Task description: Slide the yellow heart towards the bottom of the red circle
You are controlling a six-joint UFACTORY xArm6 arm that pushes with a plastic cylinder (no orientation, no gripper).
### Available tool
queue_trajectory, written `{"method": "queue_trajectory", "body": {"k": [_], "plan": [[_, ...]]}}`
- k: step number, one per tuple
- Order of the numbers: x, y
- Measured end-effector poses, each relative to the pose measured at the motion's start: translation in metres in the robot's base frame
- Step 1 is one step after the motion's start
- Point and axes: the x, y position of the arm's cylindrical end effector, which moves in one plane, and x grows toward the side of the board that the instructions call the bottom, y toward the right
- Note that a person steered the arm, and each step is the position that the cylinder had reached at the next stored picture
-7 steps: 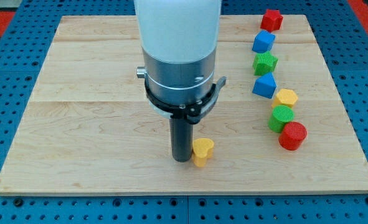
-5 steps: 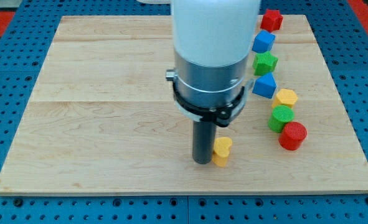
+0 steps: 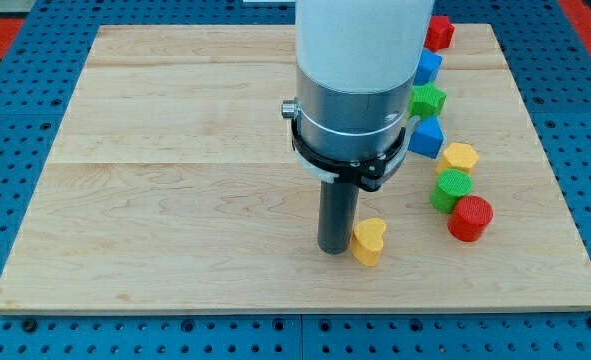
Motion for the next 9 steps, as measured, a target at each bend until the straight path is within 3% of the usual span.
{"method": "queue_trajectory", "body": {"k": [5, 9], "plan": [[-0.003, 0.078], [-0.014, 0.095]]}}
